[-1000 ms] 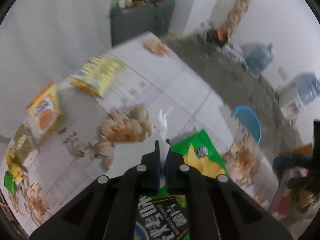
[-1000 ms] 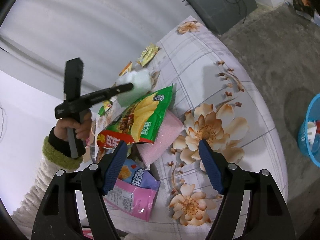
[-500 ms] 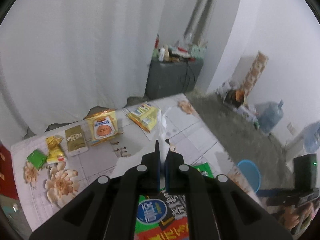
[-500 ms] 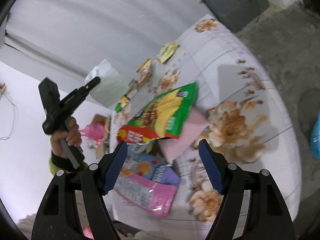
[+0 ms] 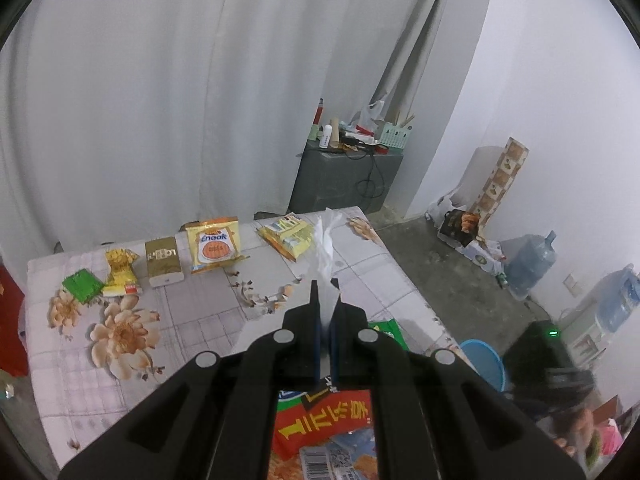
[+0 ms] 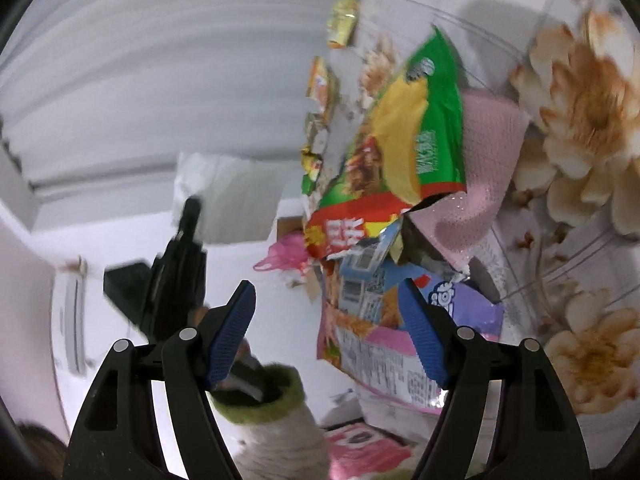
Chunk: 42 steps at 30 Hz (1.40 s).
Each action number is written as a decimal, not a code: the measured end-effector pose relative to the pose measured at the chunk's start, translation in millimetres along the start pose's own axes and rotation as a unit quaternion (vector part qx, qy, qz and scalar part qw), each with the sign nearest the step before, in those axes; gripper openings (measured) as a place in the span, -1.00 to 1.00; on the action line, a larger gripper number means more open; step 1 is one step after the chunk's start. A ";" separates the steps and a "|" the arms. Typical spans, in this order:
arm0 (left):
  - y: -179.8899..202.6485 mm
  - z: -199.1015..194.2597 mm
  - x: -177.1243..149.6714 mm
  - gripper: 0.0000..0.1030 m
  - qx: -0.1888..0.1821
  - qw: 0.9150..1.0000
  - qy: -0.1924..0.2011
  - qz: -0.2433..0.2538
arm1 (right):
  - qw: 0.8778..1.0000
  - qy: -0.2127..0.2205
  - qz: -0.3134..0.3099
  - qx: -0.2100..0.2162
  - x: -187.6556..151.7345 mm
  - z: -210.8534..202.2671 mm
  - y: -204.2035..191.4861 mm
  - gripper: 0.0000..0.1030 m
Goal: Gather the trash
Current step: 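Grasp the green chip bag with the right gripper while the left gripper holds the tissue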
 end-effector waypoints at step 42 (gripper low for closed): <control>-15.7 -21.1 1.0 -0.95 -0.005 0.999 0.035 -0.008 | 0.976 0.071 0.083 0.187 53.0 10.1 1.6 -1.00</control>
Point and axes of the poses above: each gripper's, at about its wrist camera, not at the fingertips, and z roughly the way its jaws point, y to its right, x to its top, the point moved 4 cm from there along z, roughly the way its jaws point, and after that the axes turned 1 degree about x, right-handed, at the moved point
